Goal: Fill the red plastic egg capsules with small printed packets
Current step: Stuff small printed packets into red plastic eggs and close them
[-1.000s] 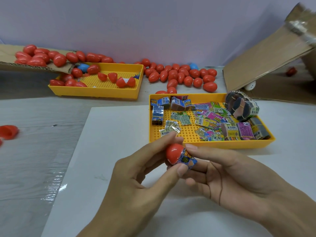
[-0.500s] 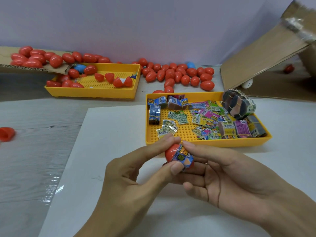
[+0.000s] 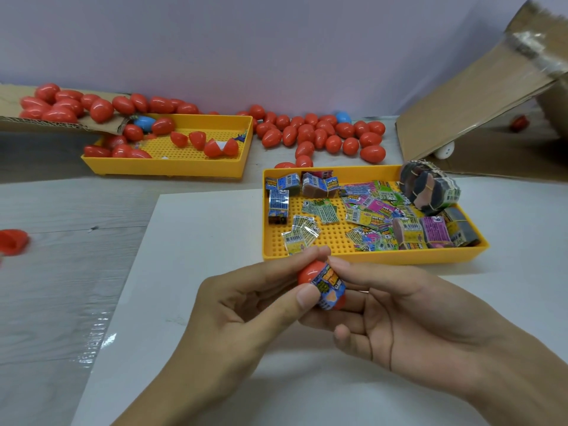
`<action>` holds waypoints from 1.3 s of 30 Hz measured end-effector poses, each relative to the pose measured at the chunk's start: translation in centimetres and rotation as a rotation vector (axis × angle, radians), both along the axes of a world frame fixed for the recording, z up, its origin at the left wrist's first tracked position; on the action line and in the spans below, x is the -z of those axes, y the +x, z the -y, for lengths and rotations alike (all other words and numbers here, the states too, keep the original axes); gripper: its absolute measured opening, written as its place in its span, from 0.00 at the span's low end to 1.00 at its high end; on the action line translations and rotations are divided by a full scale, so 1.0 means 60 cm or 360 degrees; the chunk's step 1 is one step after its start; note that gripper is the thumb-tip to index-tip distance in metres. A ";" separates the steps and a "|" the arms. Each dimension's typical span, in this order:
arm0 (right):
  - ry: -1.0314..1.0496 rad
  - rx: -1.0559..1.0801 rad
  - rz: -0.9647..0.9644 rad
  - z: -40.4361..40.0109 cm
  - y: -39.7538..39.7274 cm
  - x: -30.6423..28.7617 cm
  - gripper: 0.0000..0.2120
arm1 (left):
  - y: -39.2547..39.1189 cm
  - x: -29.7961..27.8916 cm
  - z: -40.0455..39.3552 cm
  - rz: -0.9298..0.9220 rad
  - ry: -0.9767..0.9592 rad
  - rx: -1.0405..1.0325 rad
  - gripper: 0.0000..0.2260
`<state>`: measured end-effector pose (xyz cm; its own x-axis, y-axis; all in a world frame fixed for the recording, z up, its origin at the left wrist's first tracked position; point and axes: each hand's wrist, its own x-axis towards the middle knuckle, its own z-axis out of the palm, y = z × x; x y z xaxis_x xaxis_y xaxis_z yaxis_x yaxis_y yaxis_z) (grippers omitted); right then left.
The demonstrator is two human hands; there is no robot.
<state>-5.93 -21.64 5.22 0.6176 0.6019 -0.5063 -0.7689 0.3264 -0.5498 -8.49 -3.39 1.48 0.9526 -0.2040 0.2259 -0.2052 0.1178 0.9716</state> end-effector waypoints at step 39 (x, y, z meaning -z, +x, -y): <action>-0.0657 0.0294 0.1359 -0.005 -0.012 -0.001 0.08 | 0.002 -0.019 -0.009 0.0183 -0.0126 -0.0187 0.16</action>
<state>-6.66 -21.33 5.29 0.9427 0.3335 0.0070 -0.0129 0.0576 -0.9983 -8.39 -2.83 2.64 0.9358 -0.0698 0.3456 -0.3312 0.1618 0.9296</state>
